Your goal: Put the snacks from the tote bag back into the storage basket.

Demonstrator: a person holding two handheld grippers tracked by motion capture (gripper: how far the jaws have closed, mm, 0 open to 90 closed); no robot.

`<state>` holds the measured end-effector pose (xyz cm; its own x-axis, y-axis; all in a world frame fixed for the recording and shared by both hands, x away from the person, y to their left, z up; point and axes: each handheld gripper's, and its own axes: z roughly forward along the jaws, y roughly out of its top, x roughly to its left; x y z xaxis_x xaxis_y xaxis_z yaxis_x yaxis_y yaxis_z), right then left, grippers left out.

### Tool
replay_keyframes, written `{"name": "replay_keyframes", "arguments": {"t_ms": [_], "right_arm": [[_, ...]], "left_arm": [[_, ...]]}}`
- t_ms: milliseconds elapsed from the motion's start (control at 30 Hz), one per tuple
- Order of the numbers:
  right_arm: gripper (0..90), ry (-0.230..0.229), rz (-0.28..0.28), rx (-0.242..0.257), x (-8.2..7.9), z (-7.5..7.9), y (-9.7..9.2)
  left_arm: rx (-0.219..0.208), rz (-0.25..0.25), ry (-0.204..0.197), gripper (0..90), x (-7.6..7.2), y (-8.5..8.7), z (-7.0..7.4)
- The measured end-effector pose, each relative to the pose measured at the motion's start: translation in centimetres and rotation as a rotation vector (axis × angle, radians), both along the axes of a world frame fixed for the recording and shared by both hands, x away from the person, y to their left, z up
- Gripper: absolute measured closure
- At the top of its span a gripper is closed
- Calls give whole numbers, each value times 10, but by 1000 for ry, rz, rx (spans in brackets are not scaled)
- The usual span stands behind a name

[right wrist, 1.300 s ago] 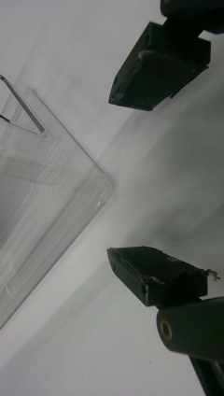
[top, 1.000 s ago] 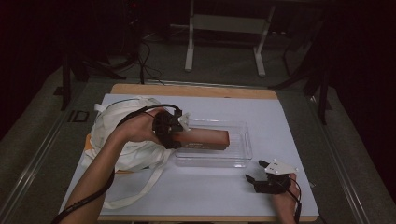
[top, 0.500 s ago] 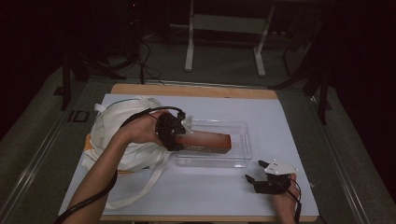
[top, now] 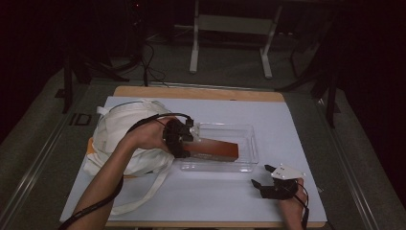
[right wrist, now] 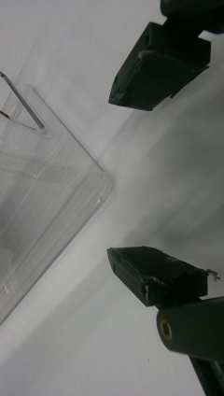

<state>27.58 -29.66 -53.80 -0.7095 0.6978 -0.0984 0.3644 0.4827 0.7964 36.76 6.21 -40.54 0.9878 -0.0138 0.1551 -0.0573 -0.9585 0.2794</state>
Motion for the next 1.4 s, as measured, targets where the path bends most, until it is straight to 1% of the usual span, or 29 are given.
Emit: {"name": "replay_keyframes", "arguments": {"t_ms": [200, 367, 600, 767, 967, 1100, 1300, 1367, 1400], "right_arm": [[217, 0, 0, 0, 0, 0, 0], [217, 2, 0, -1, 0, 0, 0], [217, 3, 2, -4, 0, 0, 0], [217, 4, 2, -4, 0, 0, 0], [217, 5, 3, -3, 0, 0, 0], [217, 7, 3, -4, 1, 0, 0], [217, 7, 4, -5, 1, 0, 0], [217, 7, 4, -5, 1, 0, 0], [217, 8, 4, -4, 1, 0, 0]], "left_arm": [[2, -6, -7, 433, -1, -3, -2], [2, -5, -4, 434, -2, -4, -3], [16, -7, -6, 433, -1, -10, -9], [28, -6, 2, 432, 0, -14, -13], [40, -4, 18, 431, 1, -17, -16], [41, -5, 24, 427, 2, -18, -16], [43, 11, 59, 419, 3, -20, -15], [38, 13, 65, 417, 4, -20, -14], [33, 21, 73, 415, 4, -20, -14]]}}
